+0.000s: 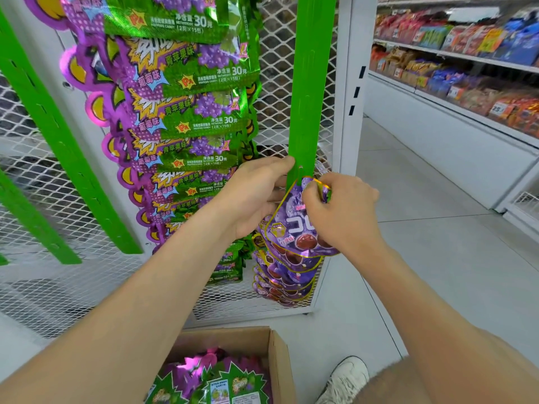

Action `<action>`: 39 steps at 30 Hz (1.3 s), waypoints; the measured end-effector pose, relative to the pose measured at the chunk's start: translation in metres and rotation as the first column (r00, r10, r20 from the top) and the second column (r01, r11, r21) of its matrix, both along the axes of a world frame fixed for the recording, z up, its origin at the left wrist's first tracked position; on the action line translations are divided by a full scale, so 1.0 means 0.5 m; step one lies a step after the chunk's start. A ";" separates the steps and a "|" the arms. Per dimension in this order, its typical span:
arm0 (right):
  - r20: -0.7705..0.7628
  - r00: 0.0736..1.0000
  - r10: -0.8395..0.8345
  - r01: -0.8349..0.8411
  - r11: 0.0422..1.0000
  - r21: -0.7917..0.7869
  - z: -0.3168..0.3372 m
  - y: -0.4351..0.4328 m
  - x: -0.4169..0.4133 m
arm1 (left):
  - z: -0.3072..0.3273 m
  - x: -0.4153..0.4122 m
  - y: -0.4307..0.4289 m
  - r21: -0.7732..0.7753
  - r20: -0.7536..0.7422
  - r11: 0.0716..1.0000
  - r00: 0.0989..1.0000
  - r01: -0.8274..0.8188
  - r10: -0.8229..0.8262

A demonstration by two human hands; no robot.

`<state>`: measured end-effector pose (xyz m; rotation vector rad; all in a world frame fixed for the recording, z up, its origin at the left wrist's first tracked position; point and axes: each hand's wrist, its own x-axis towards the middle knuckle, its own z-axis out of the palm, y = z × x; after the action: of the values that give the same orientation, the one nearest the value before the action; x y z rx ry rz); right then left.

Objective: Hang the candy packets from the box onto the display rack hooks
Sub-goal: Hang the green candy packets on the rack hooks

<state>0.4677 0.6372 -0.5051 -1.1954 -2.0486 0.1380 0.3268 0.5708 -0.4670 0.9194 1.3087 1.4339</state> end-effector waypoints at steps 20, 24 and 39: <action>0.571 0.343 0.745 -0.464 0.663 -0.587 -0.214 -0.286 -0.078 | -0.472 -0.228 -0.383 -0.550 -0.835 0.799 0.130 -0.243 -0.535; 0.647 0.208 0.733 -0.485 0.652 -0.583 -0.257 -0.325 -0.128 | -0.566 -0.287 -0.476 -0.719 -0.682 0.579 0.229 -0.385 -0.695; 0.657 -0.040 0.753 -0.519 0.546 -0.657 -0.314 -0.334 -0.196 | -0.721 -0.326 -0.530 -0.687 -0.726 0.453 0.535 -0.567 -0.431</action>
<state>0.3699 0.4701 -0.6621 -0.0664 -3.6645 0.1424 0.1637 0.3060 -0.8275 0.7436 2.5360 -0.0617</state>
